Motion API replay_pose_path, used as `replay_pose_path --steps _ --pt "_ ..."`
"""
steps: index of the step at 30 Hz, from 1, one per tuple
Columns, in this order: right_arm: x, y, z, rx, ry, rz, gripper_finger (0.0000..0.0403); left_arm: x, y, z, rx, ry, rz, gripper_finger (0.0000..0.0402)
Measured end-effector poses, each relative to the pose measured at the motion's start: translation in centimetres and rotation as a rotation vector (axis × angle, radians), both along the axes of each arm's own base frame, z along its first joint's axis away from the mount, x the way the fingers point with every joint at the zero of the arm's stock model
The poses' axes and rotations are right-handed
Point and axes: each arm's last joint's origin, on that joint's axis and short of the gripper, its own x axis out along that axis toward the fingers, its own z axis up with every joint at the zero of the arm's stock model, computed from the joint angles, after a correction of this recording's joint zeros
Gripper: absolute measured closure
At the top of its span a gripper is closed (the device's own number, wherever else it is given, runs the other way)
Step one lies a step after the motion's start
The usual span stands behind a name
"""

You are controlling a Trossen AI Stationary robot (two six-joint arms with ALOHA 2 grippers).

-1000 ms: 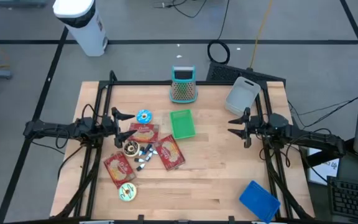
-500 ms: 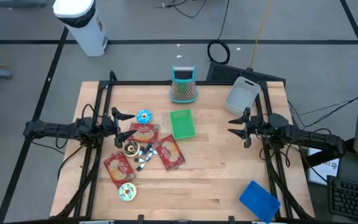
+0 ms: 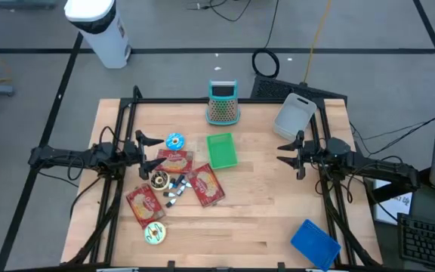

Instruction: Pick & Place Food Item

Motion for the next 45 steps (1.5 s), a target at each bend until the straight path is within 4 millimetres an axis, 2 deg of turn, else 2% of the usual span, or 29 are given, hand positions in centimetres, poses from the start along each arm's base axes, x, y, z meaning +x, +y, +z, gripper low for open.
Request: replay_pose_path --steps 45 --pt "0.0 0.0 0.0 0.0 -0.001 0.0 0.0234 -0.03 0.07 0.14 0.018 -0.01 0.026 0.0064"
